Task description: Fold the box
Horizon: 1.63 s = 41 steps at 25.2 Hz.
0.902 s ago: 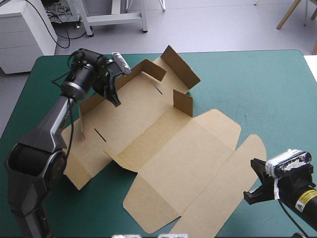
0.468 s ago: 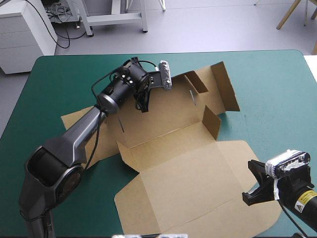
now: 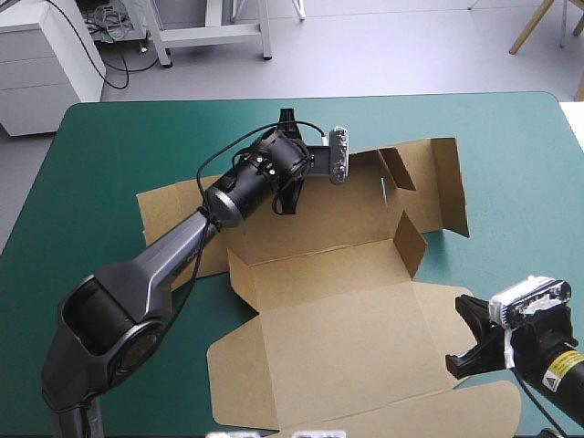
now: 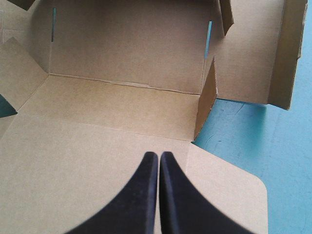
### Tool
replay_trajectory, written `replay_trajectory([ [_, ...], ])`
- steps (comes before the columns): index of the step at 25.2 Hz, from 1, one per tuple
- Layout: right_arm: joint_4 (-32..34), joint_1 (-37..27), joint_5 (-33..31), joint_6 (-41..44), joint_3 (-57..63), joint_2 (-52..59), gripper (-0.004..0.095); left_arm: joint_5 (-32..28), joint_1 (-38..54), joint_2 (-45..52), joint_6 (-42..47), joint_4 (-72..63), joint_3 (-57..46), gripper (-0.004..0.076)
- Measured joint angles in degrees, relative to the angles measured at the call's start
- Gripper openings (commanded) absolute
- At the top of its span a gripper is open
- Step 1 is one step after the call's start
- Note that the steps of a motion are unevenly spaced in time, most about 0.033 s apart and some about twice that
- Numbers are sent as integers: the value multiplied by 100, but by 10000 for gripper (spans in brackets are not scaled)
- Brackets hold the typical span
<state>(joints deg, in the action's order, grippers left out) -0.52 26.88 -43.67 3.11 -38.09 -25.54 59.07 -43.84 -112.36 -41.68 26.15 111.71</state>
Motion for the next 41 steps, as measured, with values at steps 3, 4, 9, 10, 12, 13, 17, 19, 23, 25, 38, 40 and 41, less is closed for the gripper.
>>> replay_trajectory([
  [3, 0, 0, 0, 0, 0, 0, -4, -30, -67, 0, -13, 76, 0, -10],
  [4, 0, 0, 0, 0, 0, 0, -4, -34, -92, 0, -21, 101, 0, -10],
  [9, -1, 0, 0, 0, 0, 0, -4, -63, -193, 0, -43, 226, -15, -10],
  [10, -6, 0, 0, 0, 0, 0, -4, -89, -221, 6, -37, 281, -53, -10],
  [12, -6, 0, 0, 0, 0, 0, -4, -159, -267, 41, 45, 454, -199, -10],
  [13, -12, 0, 0, 0, 0, 0, -4, -247, -298, 69, 163, 587, -330, -10],
  [17, -12, 0, 0, 0, 0, 0, -4, -703, -485, 279, 805, 1364, -1058, -10],
  [19, -12, 0, 0, 0, 0, 0, -4, -941, -634, 468, 1211, 1868, -1499, -10],
  [23, -12, 0, 0, 0, 0, 0, -4, -1340, -900, 911, 1845, 2690, -2260, -10],
  [25, -12, 0, 0, 0, 0, 0, -4, -1509, -1022, 1152, 2110, 3024, -2675, -10],
  [38, 1020, 0, 84, -23, 0, 0, 41, -2263, -1611, 2458, 5461, 6708, -5417, -10],
  [40, 1216, 0, 90, 96, 0, 0, 117, -2178, -1684, 2464, 5556, 6752, -5446, -10],
  [41, 1252, 0, 90, 125, 0, 0, 177, -2142, -1721, 2464, 5566, 6760, -5446, -10],
])
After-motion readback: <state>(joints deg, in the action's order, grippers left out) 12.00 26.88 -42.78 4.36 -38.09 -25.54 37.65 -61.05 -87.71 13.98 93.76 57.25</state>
